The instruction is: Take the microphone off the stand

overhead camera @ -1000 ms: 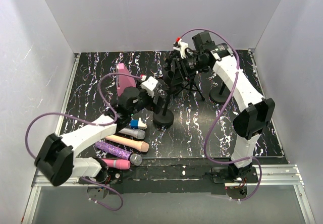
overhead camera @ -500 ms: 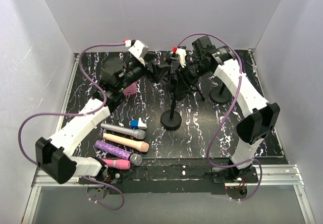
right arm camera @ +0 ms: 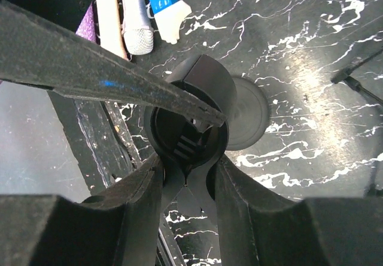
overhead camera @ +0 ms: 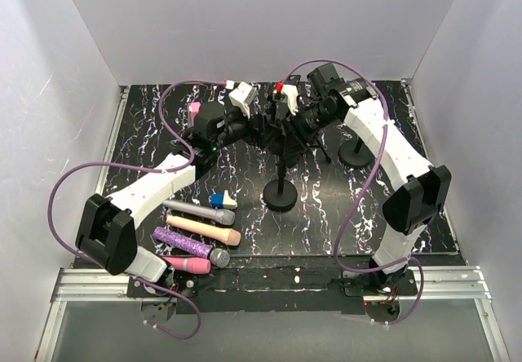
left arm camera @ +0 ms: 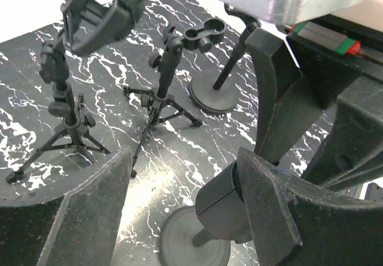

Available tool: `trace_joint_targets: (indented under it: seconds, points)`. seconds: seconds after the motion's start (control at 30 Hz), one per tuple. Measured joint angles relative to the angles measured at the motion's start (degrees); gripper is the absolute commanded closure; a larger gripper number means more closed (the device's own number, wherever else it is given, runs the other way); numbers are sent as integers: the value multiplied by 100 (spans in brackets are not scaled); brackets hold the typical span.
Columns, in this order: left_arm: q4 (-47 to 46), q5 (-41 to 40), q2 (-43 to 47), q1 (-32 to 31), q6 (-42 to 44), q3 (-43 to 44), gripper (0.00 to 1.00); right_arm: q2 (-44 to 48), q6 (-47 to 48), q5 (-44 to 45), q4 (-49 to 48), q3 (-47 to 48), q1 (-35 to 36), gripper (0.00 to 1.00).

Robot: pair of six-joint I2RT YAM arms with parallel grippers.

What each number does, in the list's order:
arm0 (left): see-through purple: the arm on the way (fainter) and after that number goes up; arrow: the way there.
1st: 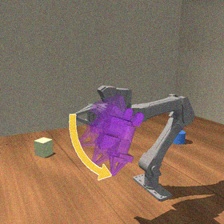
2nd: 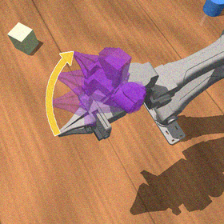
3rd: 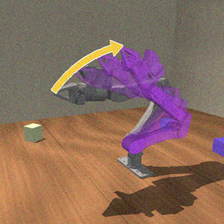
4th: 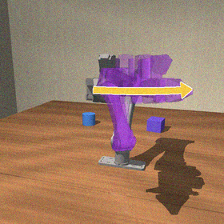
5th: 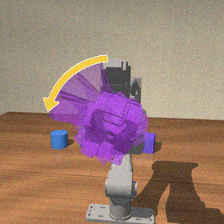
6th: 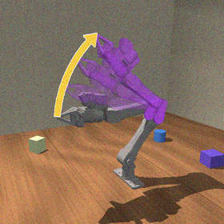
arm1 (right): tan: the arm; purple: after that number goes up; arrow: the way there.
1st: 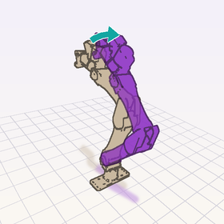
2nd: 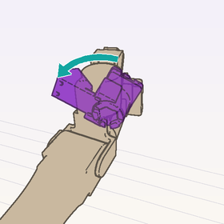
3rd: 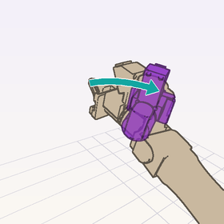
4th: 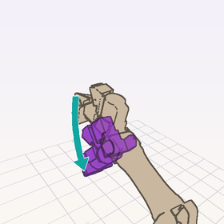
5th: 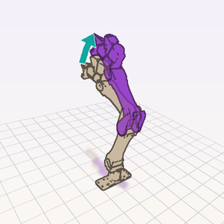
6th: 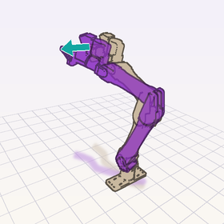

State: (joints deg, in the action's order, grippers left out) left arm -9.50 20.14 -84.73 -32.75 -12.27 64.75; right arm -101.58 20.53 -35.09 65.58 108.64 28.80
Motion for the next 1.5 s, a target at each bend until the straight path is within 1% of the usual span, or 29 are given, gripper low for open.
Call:
trace_joint_targets:
  seconds: [0.1, 0.17, 0.3, 0.47, 0.57, 0.7, 0.83, 0.87, 0.93, 0.97, 1.0, 1.03, 1.1, 1.23, 1.37, 1.43, 1.5]
  points:
    - [-125, 9, 153, -33, 96, -350, 31, 26, 37, -28, -114, -286, 87, 99]
    - [-199, 0, 284, -48, 144, -501, 27, 76, 61, -66, -142, -363, 111, 99]
    - [-114, -354, 494, -85, 264, -619, 16, 87, 68, -24, -181, -345, 175, 99]
    - [533, -1198, 946, -68, 560, -542, 11, 48, -142, 136, -415, -186, 184, 99]
    - [1123, -2022, 1257, 55, 675, -326, 9, 48, -417, 162, -776, -186, 177, 99]
    - [1657, -3003, 1777, 227, 802, -210, 9, 4, -697, 221, -1344, -109, 254, 99]
    - [2017, -3440, 2149, 345, 914, -199, 7, -284, -855, 295, -1768, 289, 442, 99]
    - [2079, -3484, 2186, 374, 935, -199, 7, -369, -863, 326, -1832, 387, 474, 82]
    - [2184, -3545, 2201, 411, 984, -199, 5, -656, -898, 457, -1971, 675, 555, 53]
    - [2249, -3563, 2192, 431, 1021, -199, 5, -793, -944, 577, -1974, 822, 588, 43]
    - [2295, -3560, 2186, 439, 1038, -199, 2, -907, -1001, 682, -1980, 933, 603, 36]
    - [2334, -3554, 2179, 444, 1062, -199, 2, -1040, -1069, 837, -1952, 1078, 612, 24]
    - [2435, -3495, 2175, 448, 1145, -179, 2, -1193, -1228, 1088, -1880, 1294, 586, 18]
    - [2555, -3403, 2177, 461, 1250, -127, 2, -1051, -1460, 1281, -1674, 1329, 518, 16]
    - [2634, -3298, 2173, 560, 1335, -127, 2, -234, -1792, 1294, -1552, 809, 444, 15]
    - [2632, -3268, 2151, 682, 1355, -127, 2, 168, -2002, 1434, -1506, 728, 442, 12]
    - [2627, -3252, 2098, 846, 1370, -127, 2, 603, -2190, 1690, -1534, 673, 433, 12]
